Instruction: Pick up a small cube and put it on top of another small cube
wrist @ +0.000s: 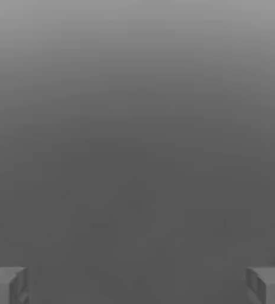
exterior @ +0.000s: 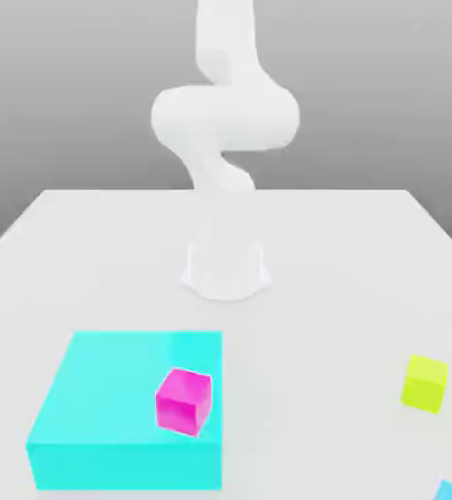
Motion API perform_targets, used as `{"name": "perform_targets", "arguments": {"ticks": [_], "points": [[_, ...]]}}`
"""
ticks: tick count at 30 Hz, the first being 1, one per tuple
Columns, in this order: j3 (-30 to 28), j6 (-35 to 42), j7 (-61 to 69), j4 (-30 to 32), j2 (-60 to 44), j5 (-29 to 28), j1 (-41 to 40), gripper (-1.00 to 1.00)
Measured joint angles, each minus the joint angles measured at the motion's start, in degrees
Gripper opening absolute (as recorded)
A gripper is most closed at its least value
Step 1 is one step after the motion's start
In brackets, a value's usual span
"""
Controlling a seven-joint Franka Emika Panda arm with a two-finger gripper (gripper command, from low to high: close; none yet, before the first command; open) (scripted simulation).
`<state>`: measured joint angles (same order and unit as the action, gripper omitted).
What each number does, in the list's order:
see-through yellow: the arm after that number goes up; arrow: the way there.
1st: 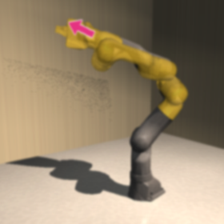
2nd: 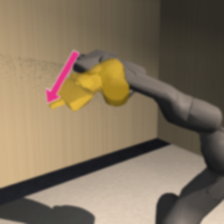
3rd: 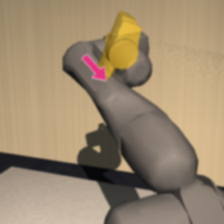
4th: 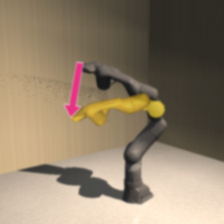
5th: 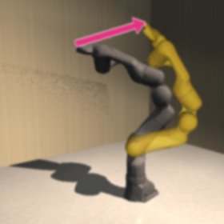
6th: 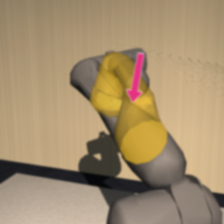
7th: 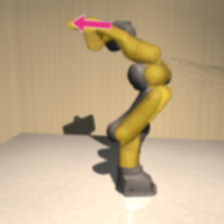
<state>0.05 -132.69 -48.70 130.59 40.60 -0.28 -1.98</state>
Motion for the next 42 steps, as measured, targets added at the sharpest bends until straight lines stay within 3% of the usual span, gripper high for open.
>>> {"name": "perform_targets", "arguments": {"ticks": [19,33,37,38,42], "points": [[-3.78,-6.66,-21.09,-9.16,-39.83,-1.07,-11.85,0.00],[-7.43,-11.42,-31.18,-15.88,-69.11,6.13,-18.65,0.00],[-6.57,-16.48,-30.99,-17.92,-77.42,7.89,-19.94,0.00],[-6.37,-17.40,-30.88,-18.24,-78.70,8.09,-20.11,-1.00],[-6.36,-17.46,-30.83,-18.24,-78.70,8.16,-20.12,-1.00]]}}
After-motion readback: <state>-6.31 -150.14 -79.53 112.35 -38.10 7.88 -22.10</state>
